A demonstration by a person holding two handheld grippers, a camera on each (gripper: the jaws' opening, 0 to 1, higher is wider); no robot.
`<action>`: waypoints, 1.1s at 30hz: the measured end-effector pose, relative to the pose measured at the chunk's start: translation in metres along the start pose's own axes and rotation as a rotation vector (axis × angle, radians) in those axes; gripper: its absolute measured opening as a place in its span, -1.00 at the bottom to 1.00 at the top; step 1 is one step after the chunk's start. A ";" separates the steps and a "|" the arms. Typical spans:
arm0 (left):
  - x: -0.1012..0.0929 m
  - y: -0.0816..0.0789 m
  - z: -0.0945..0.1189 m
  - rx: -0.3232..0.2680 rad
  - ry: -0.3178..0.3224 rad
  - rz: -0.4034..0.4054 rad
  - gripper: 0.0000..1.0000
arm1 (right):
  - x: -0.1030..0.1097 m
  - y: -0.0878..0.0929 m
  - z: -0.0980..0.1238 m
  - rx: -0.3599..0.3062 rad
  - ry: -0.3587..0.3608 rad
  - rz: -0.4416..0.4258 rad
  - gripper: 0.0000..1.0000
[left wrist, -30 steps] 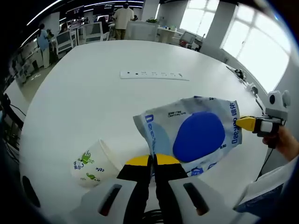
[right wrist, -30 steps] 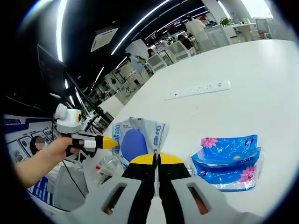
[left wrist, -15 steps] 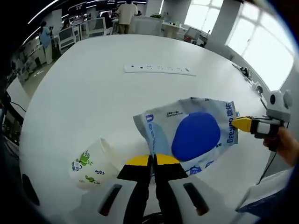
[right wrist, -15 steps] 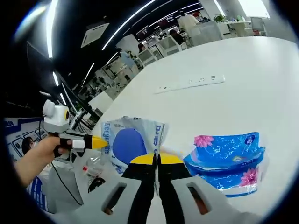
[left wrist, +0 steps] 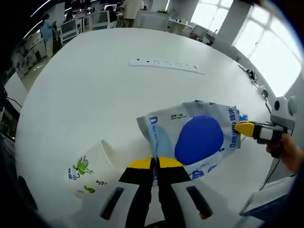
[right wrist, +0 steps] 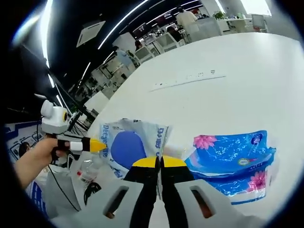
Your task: Arrange the tabletop items into an orderly group along one side of the table until the central work area is clear of visible clutter.
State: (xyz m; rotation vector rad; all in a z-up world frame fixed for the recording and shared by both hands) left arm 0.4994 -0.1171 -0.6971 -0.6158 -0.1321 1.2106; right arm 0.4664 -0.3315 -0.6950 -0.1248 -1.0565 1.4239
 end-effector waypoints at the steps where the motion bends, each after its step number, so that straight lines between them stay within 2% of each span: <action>1: 0.001 0.000 -0.001 0.001 0.000 0.003 -1.00 | 0.000 0.000 -0.001 -0.001 0.001 -0.002 -1.00; 8: 0.003 -0.001 -0.003 0.008 0.006 0.035 -1.00 | -0.001 0.001 -0.007 -0.003 0.030 -0.020 -1.00; 27: 0.008 0.007 -0.017 0.040 0.015 0.082 -1.00 | 0.002 0.003 -0.009 -0.013 0.081 0.060 -0.97; 33: 0.010 0.004 -0.019 0.017 0.003 0.122 -1.00 | 0.002 -0.002 -0.013 -0.036 0.082 0.051 -0.95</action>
Point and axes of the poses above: the point that each gripper's makers call its tool centre point, and the gripper's own axes: z roughly backward along the fingers, x roughly to its left, y roughly out of its underside, the point moved 4 cm from there along z, roughly backward along the fingers
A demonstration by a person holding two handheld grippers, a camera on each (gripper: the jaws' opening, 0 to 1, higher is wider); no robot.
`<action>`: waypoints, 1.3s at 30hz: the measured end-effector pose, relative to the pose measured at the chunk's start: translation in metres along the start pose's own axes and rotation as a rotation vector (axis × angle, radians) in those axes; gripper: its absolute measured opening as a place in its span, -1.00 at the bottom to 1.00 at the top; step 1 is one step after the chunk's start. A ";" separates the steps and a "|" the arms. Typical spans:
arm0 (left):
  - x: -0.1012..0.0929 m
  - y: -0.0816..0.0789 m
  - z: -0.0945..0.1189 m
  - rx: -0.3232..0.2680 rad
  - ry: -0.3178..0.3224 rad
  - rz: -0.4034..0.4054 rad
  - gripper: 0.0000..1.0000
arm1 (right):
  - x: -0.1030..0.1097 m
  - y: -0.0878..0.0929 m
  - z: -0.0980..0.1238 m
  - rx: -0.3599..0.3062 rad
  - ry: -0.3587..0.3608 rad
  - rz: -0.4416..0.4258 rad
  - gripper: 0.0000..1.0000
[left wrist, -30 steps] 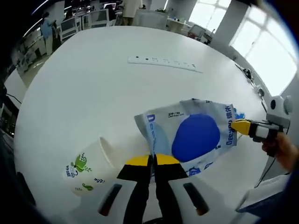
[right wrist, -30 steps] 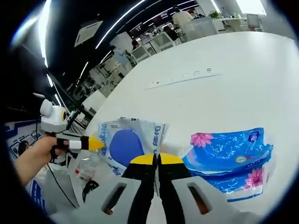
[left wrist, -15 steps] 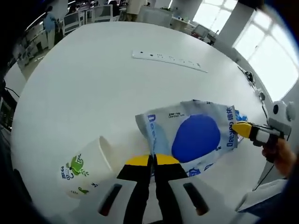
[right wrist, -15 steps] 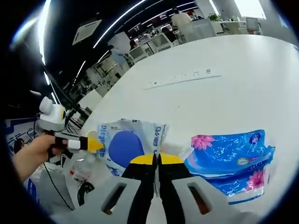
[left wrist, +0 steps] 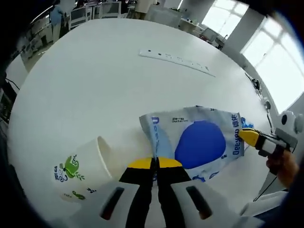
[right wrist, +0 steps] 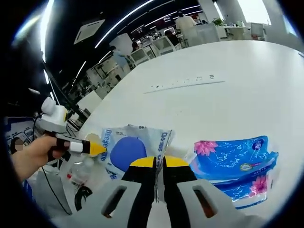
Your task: Arrange the tabletop items into an orderly group along one side of the table until the central work area is clear of visible clutter.
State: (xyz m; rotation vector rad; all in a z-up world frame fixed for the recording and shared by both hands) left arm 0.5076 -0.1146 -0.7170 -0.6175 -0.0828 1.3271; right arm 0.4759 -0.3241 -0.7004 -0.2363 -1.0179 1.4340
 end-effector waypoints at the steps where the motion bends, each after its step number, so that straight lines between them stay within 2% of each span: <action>1: 0.000 -0.001 0.000 -0.003 0.002 0.002 -1.00 | -0.001 0.000 0.000 0.000 0.002 0.002 -0.95; 6: 0.003 -0.002 -0.001 -0.016 -0.003 0.029 -1.00 | 0.001 0.000 0.000 -0.006 -0.001 0.025 -0.83; 9: 0.006 -0.002 -0.002 -0.053 -0.009 0.087 -1.00 | 0.002 -0.003 0.000 -0.021 0.001 0.058 -0.73; 11: 0.004 -0.002 -0.004 -0.070 0.011 0.135 -1.00 | 0.002 -0.002 0.000 -0.016 -0.010 0.056 -0.78; 13: 0.005 -0.002 -0.004 -0.076 0.009 0.137 -1.00 | 0.002 0.000 0.000 -0.006 -0.008 0.061 -0.78; 17: 0.003 -0.002 -0.005 -0.074 0.010 0.130 -1.00 | 0.004 0.000 0.004 -0.011 -0.014 0.081 -0.74; 27: 0.003 -0.004 -0.007 -0.056 0.026 0.055 -1.00 | 0.015 -0.010 0.027 -0.076 -0.066 0.098 -0.66; 31: 0.001 -0.006 -0.009 -0.082 0.028 -0.031 -0.98 | 0.017 -0.008 0.038 -0.087 -0.085 0.110 -0.64; 34: 0.001 -0.009 -0.008 -0.106 0.002 -0.077 -0.90 | 0.016 -0.007 0.045 -0.095 -0.095 0.117 -0.61; 36: 0.000 -0.010 -0.007 -0.116 -0.005 -0.089 -0.77 | 0.015 -0.006 0.048 -0.099 -0.104 0.115 -0.59; 39: -0.001 -0.016 -0.005 -0.168 -0.027 -0.118 -0.41 | 0.011 -0.003 0.053 -0.100 -0.102 0.101 -0.56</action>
Point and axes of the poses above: the point that each gripper's makers call its tool centre point, and the gripper's own axes: z roughly backward along the fingers, x roughly to its left, y roughly out of its underside, the point moved 4 cm from there along z, roughly backward along the fingers
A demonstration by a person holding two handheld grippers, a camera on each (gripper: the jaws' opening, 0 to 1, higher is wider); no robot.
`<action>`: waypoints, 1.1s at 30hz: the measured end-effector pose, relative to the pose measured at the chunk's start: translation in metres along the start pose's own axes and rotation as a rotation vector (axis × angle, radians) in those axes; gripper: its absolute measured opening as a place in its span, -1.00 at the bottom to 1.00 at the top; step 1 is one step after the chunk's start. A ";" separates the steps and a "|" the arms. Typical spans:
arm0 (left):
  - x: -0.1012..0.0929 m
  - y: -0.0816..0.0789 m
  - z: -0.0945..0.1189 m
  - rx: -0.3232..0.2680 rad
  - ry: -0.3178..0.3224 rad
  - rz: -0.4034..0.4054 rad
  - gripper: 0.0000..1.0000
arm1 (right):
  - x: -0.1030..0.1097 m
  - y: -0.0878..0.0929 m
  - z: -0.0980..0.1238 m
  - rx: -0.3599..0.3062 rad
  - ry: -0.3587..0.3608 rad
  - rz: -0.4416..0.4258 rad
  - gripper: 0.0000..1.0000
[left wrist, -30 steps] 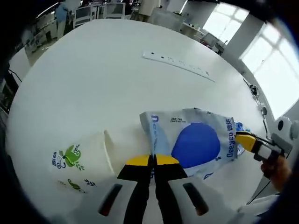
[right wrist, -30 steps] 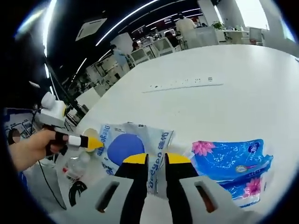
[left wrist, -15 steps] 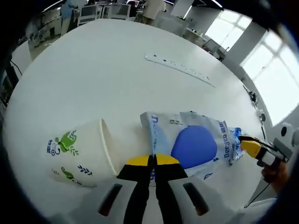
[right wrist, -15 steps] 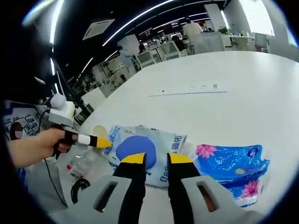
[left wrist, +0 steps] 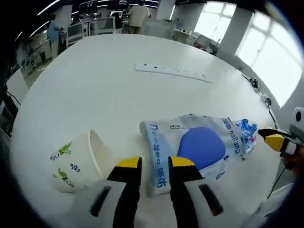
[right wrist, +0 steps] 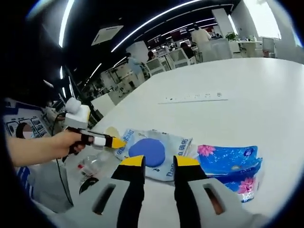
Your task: Arrange the tabletop items into an orderly group along one side of the table until the central work area is clear of visible clutter.
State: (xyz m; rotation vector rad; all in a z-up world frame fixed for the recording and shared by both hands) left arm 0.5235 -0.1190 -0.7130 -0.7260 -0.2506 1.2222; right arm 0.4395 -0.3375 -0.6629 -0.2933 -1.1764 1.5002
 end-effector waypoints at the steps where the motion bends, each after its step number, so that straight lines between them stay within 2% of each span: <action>1: 0.000 -0.003 0.001 -0.017 -0.007 -0.007 -0.30 | 0.000 0.000 0.002 -0.005 -0.002 -0.012 -0.54; 3: 0.001 -0.012 0.006 -0.078 -0.029 -0.042 -0.04 | 0.001 0.001 0.005 -0.006 -0.020 -0.046 -0.53; 5: 0.002 -0.021 0.010 -0.140 -0.036 -0.076 0.26 | 0.003 0.000 0.010 -0.014 -0.032 -0.040 -0.51; 7: -0.001 -0.027 0.014 -0.187 -0.018 -0.062 0.57 | 0.004 0.001 0.013 -0.019 -0.036 -0.033 -0.45; 9: -0.004 -0.032 0.020 -0.245 -0.010 -0.026 0.99 | 0.003 0.003 0.014 -0.020 -0.046 -0.044 -0.40; 10: -0.004 -0.033 0.023 -0.259 -0.013 -0.036 0.94 | 0.003 0.006 0.014 -0.013 -0.052 -0.058 -0.34; 11: -0.004 -0.031 0.027 -0.246 -0.021 -0.062 0.91 | 0.002 0.007 0.014 -0.012 -0.053 -0.062 -0.30; 13: -0.007 -0.031 0.031 -0.258 -0.021 -0.096 1.00 | 0.003 0.008 0.016 -0.010 -0.051 -0.066 -0.23; 16: -0.008 -0.030 0.036 -0.257 -0.024 -0.147 0.97 | 0.002 0.010 0.019 -0.012 -0.051 -0.067 -0.23; 21: -0.005 -0.028 0.042 -0.259 -0.020 -0.133 0.98 | -0.004 0.018 0.023 0.001 -0.036 -0.087 -0.19; 33: 0.004 -0.027 0.054 -0.269 -0.041 -0.176 1.00 | -0.019 0.023 0.035 -0.008 -0.010 -0.131 -0.17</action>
Point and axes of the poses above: the point that each gripper's makers call its tool centre point, and the gripper's own axes: z roughly backward along the fingers, x roughly to its left, y roughly out of its underside, the point moved 4 cm from there along z, roughly backward along the fingers
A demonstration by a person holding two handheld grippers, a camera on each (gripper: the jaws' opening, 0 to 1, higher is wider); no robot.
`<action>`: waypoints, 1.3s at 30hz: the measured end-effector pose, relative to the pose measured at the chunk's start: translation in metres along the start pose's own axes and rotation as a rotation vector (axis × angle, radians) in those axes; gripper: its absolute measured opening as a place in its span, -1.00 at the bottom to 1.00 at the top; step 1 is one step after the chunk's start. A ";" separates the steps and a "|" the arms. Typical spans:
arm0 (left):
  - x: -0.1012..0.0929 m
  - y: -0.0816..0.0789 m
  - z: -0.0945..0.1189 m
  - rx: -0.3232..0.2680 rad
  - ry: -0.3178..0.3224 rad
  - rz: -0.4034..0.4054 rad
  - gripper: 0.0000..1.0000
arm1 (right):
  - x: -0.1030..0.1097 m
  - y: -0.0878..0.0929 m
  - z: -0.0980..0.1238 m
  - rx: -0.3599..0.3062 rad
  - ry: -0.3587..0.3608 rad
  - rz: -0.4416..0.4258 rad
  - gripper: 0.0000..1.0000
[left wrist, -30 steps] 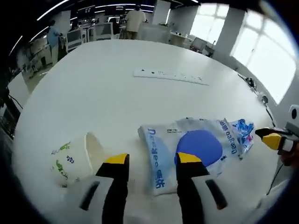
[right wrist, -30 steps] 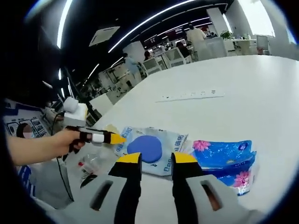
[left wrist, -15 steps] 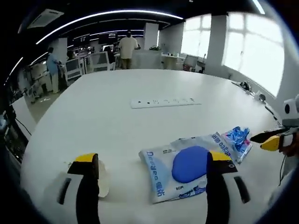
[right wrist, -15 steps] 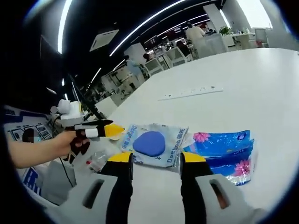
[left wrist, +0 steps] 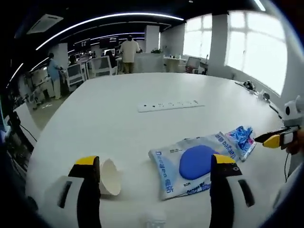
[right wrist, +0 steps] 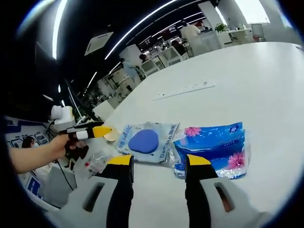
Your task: Arrange the tabletop items into an orderly group along one side of the table until the central work area is clear of visible clutter.
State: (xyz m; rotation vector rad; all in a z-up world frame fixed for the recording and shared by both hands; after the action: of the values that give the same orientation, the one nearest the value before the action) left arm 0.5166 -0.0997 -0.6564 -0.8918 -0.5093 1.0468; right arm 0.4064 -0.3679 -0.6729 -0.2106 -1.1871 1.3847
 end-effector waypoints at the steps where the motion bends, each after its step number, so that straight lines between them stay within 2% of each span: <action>1: 0.001 0.000 0.001 0.001 -0.001 -0.007 1.00 | -0.002 0.000 0.001 -0.002 0.003 -0.006 -0.17; 8: 0.008 0.003 0.006 0.019 -0.010 -0.018 1.00 | -0.009 0.003 0.005 -0.009 0.016 -0.032 -0.17; 12: 0.011 0.004 0.008 0.035 -0.012 -0.053 1.00 | -0.010 0.003 0.007 -0.014 0.018 -0.043 -0.17; 16: 0.016 0.008 0.012 0.071 -0.021 -0.125 1.00 | -0.010 0.005 0.008 -0.013 0.018 -0.047 -0.17; 23: 0.028 0.009 0.021 0.100 -0.021 -0.158 1.00 | -0.014 0.010 0.009 -0.002 0.022 -0.066 -0.18; 28: 0.036 0.007 0.029 0.126 -0.008 -0.251 1.00 | -0.015 0.013 0.010 0.006 0.023 -0.070 -0.18; 34: 0.047 0.006 0.036 0.166 -0.005 -0.325 0.99 | -0.015 0.015 0.009 0.017 0.023 -0.069 -0.18; 39: 0.051 0.007 0.039 0.241 0.025 -0.524 0.96 | -0.015 0.016 0.009 0.023 0.022 -0.069 -0.19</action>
State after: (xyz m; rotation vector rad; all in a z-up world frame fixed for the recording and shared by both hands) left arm 0.5064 -0.0371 -0.6422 -0.5147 -0.5445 0.6004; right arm 0.3932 -0.3807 -0.6887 -0.1669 -1.1492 1.3318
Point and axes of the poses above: the point that each gripper's makers call its tool centre point, and the gripper's own axes: z roughly backward along the fingers, x roughly to its left, y roughly out of its underside, the point moved 4 cm from there along z, roughly backward along the fingers
